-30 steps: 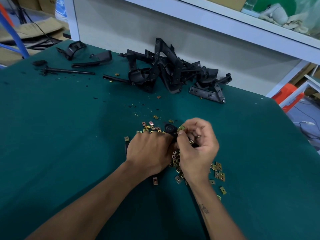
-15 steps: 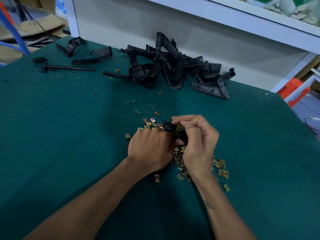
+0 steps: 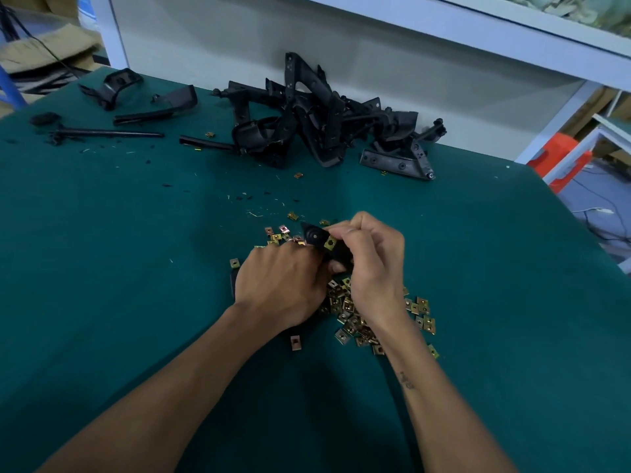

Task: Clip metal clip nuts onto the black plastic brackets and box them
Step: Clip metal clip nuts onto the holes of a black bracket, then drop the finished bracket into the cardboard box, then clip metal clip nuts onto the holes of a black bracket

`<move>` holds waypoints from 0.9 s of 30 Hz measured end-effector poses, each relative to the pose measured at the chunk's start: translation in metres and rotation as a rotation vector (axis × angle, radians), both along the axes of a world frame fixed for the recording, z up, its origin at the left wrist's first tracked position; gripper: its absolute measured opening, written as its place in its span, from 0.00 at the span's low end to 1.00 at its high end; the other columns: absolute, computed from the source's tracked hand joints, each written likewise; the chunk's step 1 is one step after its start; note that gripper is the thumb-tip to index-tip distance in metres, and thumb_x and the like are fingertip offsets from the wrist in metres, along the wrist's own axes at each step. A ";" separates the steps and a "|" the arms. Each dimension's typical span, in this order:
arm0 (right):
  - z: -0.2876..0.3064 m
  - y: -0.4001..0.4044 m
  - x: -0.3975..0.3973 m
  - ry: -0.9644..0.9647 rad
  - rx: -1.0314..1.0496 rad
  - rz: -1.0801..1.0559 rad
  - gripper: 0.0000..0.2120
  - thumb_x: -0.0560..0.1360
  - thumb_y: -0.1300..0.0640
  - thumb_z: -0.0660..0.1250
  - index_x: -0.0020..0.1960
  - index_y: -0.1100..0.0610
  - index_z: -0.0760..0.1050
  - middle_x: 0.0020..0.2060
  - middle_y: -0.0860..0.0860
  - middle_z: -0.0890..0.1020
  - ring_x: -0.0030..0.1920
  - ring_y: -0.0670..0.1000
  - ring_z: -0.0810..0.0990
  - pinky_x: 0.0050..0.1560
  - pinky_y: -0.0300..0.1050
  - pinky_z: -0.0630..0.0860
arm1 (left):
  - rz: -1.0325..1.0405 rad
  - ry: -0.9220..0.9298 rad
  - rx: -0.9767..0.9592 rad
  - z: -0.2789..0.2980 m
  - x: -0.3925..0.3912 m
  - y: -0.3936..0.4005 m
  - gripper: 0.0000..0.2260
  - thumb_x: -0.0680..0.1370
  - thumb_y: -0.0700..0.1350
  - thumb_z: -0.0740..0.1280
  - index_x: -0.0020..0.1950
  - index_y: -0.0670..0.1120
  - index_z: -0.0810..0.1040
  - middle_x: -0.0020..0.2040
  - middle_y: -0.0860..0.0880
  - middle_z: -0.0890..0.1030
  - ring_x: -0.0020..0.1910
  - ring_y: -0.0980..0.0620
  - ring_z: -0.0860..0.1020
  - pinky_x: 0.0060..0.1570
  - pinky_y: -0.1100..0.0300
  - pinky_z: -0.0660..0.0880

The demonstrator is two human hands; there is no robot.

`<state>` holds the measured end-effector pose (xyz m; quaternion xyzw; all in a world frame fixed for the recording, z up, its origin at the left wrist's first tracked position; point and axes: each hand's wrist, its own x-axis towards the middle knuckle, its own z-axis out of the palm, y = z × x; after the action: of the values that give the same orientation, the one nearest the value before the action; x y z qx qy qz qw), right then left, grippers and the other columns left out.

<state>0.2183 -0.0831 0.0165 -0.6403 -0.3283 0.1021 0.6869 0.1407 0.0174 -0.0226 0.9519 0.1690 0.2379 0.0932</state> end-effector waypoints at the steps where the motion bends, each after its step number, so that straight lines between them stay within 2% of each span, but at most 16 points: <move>1: 0.001 -0.002 0.001 0.000 -0.010 0.017 0.18 0.74 0.56 0.65 0.36 0.72 0.70 0.30 0.64 0.70 0.34 0.51 0.71 0.31 0.32 0.69 | -0.002 -0.012 -0.009 0.000 0.000 0.001 0.23 0.77 0.62 0.45 0.42 0.51 0.74 0.38 0.46 0.82 0.36 0.38 0.80 0.33 0.54 0.62; 3: 0.002 -0.009 0.005 -0.062 -0.025 0.026 0.17 0.76 0.55 0.63 0.44 0.70 0.78 0.37 0.57 0.83 0.43 0.47 0.80 0.43 0.33 0.74 | -0.003 -0.068 -0.065 0.000 0.000 0.003 0.20 0.80 0.63 0.50 0.42 0.51 0.73 0.37 0.44 0.81 0.36 0.36 0.79 0.33 0.54 0.62; 5: 0.008 -0.020 0.013 -0.184 0.015 -0.081 0.12 0.80 0.59 0.61 0.53 0.64 0.81 0.50 0.54 0.86 0.56 0.49 0.83 0.56 0.38 0.75 | 0.021 -0.147 -0.175 0.006 0.001 0.006 0.18 0.81 0.63 0.52 0.40 0.52 0.68 0.35 0.42 0.80 0.34 0.34 0.78 0.32 0.53 0.62; 6: 0.012 -0.026 0.016 -0.220 0.044 -0.135 0.10 0.81 0.60 0.61 0.55 0.62 0.80 0.52 0.53 0.86 0.58 0.51 0.83 0.58 0.41 0.75 | 0.045 -0.182 -0.257 0.010 0.001 0.007 0.18 0.81 0.63 0.53 0.39 0.52 0.66 0.34 0.42 0.79 0.34 0.34 0.77 0.31 0.52 0.64; 8: 0.019 -0.033 0.016 -0.237 -0.002 -0.179 0.08 0.81 0.59 0.63 0.56 0.59 0.80 0.48 0.49 0.86 0.52 0.50 0.84 0.55 0.44 0.78 | 0.078 -0.277 -0.490 0.017 0.003 0.010 0.20 0.80 0.62 0.55 0.38 0.49 0.68 0.33 0.44 0.79 0.34 0.36 0.77 0.31 0.49 0.69; 10: 0.016 -0.038 0.004 -0.257 -0.239 -0.141 0.06 0.79 0.55 0.65 0.48 0.52 0.80 0.39 0.44 0.84 0.42 0.46 0.83 0.44 0.43 0.78 | 0.094 -0.363 -0.807 0.024 0.004 0.012 0.18 0.80 0.56 0.59 0.37 0.44 0.70 0.34 0.42 0.79 0.35 0.39 0.78 0.36 0.44 0.75; 11: 0.011 -0.041 -0.006 -0.264 -0.370 -0.124 0.07 0.79 0.51 0.66 0.43 0.50 0.79 0.34 0.43 0.82 0.37 0.44 0.82 0.39 0.44 0.77 | 0.089 -0.381 -0.979 0.028 0.005 0.011 0.17 0.80 0.53 0.61 0.38 0.44 0.69 0.34 0.41 0.79 0.36 0.40 0.79 0.38 0.45 0.75; 13: -0.003 -0.049 -0.029 -0.216 -0.522 -0.096 0.14 0.78 0.43 0.65 0.38 0.50 0.74 0.28 0.45 0.79 0.30 0.46 0.81 0.32 0.48 0.75 | 0.049 -0.390 -1.259 0.036 0.009 0.000 0.13 0.83 0.48 0.62 0.40 0.45 0.70 0.32 0.44 0.79 0.35 0.45 0.80 0.34 0.53 0.75; 15: -0.010 -0.058 -0.051 0.004 -0.513 0.043 0.16 0.78 0.40 0.62 0.41 0.51 0.73 0.29 0.48 0.82 0.29 0.51 0.84 0.29 0.46 0.75 | -0.006 -0.377 -1.359 0.045 0.014 -0.021 0.09 0.84 0.45 0.63 0.44 0.45 0.74 0.33 0.45 0.82 0.32 0.49 0.81 0.28 0.59 0.74; 17: -0.014 -0.070 -0.062 0.282 -0.329 0.122 0.10 0.81 0.46 0.61 0.46 0.50 0.74 0.35 0.49 0.84 0.33 0.52 0.85 0.28 0.42 0.75 | -0.080 -0.340 -1.418 0.053 0.019 -0.052 0.05 0.84 0.45 0.63 0.51 0.45 0.77 0.37 0.46 0.85 0.31 0.49 0.81 0.27 0.59 0.75; 19: -0.018 -0.092 -0.064 0.385 -0.110 -0.063 0.04 0.82 0.52 0.61 0.50 0.48 0.74 0.35 0.49 0.83 0.31 0.51 0.83 0.26 0.39 0.73 | -0.202 -0.254 -1.479 0.055 0.026 -0.087 0.05 0.85 0.45 0.62 0.56 0.45 0.77 0.44 0.48 0.87 0.32 0.46 0.80 0.28 0.58 0.76; 21: -0.023 -0.118 -0.063 0.425 0.073 -0.338 0.02 0.81 0.53 0.61 0.53 0.49 0.73 0.30 0.50 0.79 0.25 0.50 0.77 0.24 0.39 0.70 | -0.375 -0.074 -1.459 0.052 0.033 -0.124 0.07 0.86 0.45 0.60 0.60 0.45 0.77 0.49 0.51 0.87 0.22 0.44 0.74 0.24 0.57 0.73; 23: -0.025 -0.154 -0.064 0.491 0.244 -0.653 0.07 0.78 0.52 0.62 0.55 0.51 0.73 0.28 0.51 0.77 0.25 0.51 0.74 0.24 0.40 0.69 | -0.551 0.110 -1.353 0.045 0.037 -0.174 0.09 0.85 0.42 0.59 0.61 0.46 0.78 0.44 0.52 0.87 0.18 0.47 0.71 0.20 0.61 0.70; 24: -0.026 -0.174 -0.063 0.505 0.325 -0.833 0.09 0.75 0.53 0.62 0.55 0.52 0.74 0.31 0.50 0.79 0.28 0.50 0.76 0.28 0.42 0.72 | -0.632 0.171 -1.296 0.042 0.037 -0.202 0.10 0.85 0.40 0.60 0.60 0.47 0.79 0.41 0.53 0.86 0.22 0.50 0.76 0.23 0.61 0.72; 26: -0.027 -0.218 -0.065 0.485 0.466 -1.126 0.10 0.72 0.57 0.62 0.53 0.56 0.75 0.35 0.47 0.81 0.37 0.47 0.79 0.39 0.40 0.76 | -0.778 0.264 -1.214 0.035 0.031 -0.255 0.10 0.85 0.38 0.61 0.52 0.47 0.82 0.42 0.53 0.87 0.38 0.58 0.83 0.40 0.64 0.77; 27: -0.029 -0.240 -0.067 0.465 0.514 -1.217 0.08 0.73 0.61 0.62 0.52 0.59 0.75 0.34 0.45 0.81 0.37 0.46 0.78 0.40 0.38 0.75 | -0.837 0.303 -1.184 0.031 0.027 -0.281 0.11 0.85 0.39 0.61 0.49 0.47 0.82 0.44 0.53 0.87 0.43 0.58 0.84 0.46 0.62 0.77</move>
<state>0.1513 -0.3231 -0.0123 -0.4891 0.2306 -0.2473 0.8040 0.1676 -0.2632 0.0088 0.7497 -0.0972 -0.0824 0.6495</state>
